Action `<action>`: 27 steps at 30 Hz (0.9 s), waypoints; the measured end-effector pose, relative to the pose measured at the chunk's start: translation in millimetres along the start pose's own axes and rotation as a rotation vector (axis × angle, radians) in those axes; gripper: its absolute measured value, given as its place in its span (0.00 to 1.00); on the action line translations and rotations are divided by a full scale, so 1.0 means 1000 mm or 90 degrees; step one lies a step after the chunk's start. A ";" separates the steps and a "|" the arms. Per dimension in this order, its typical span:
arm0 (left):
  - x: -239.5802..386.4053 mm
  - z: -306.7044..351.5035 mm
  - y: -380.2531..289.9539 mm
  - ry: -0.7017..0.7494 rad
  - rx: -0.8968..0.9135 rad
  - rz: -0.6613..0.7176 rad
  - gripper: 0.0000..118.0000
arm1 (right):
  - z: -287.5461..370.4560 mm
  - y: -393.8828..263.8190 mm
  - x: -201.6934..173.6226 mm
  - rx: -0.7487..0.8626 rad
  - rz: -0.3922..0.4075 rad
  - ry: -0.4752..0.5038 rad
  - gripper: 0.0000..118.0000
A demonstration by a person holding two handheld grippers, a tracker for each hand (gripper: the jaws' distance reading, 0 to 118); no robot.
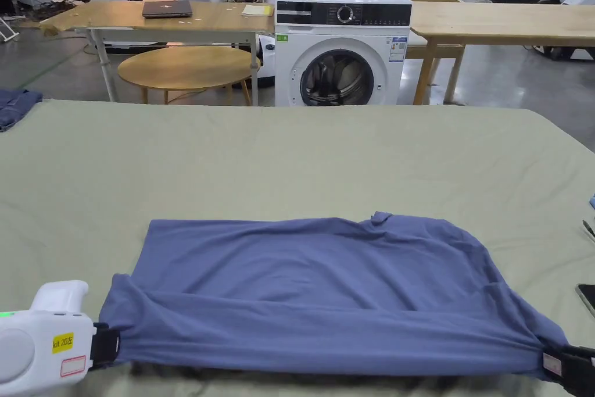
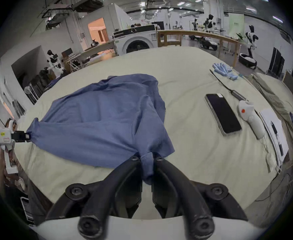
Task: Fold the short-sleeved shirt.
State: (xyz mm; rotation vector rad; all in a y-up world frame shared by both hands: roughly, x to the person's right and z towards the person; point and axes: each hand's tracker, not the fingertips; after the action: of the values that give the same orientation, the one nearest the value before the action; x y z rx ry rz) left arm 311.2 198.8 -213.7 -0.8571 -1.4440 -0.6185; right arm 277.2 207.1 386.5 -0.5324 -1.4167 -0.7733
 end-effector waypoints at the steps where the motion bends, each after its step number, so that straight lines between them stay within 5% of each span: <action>1: -0.002 0.008 -0.008 -0.001 -0.001 0.005 0.04 | 0.007 -0.008 0.000 0.001 -0.002 0.004 0.06; 15: -0.022 0.044 -0.090 -0.003 -0.015 0.050 0.04 | 0.041 -0.078 -0.001 -0.035 -0.009 0.015 0.07; 16: -0.022 0.042 -0.091 -0.007 -0.012 0.051 0.04 | 0.037 -0.077 -0.002 -0.040 -0.009 0.014 0.16; 18: -0.022 0.040 -0.089 -0.012 -0.013 0.046 0.21 | 0.033 -0.075 -0.005 -0.053 0.003 0.007 0.62; 19: -0.021 0.040 -0.089 0.003 -0.013 0.047 0.58 | 0.030 -0.074 -0.006 -0.056 0.016 0.005 0.94; 20: -0.021 0.040 -0.086 0.016 -0.014 0.038 0.86 | 0.030 -0.073 -0.008 -0.054 0.030 0.008 1.00; 21: -0.021 0.041 -0.083 0.018 -0.012 0.032 0.97 | 0.032 -0.069 -0.010 -0.034 0.037 0.005 1.00; 25: -0.021 0.054 -0.060 0.015 0.023 0.029 0.87 | 0.032 -0.045 -0.017 0.004 0.045 -0.006 0.95; 26: -0.021 0.055 -0.051 0.016 0.034 0.027 0.73 | 0.031 -0.037 -0.019 0.014 0.043 -0.016 0.79; 27: -0.019 0.054 -0.041 0.029 0.049 0.014 0.49 | 0.029 -0.029 -0.020 0.024 0.034 -0.014 0.50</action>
State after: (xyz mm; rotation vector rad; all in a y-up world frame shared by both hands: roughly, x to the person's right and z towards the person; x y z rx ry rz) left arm 245.3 216.0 -231.3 -0.7920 -1.4062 -0.5589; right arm 236.6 212.1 366.5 -0.5490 -1.4290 -0.6983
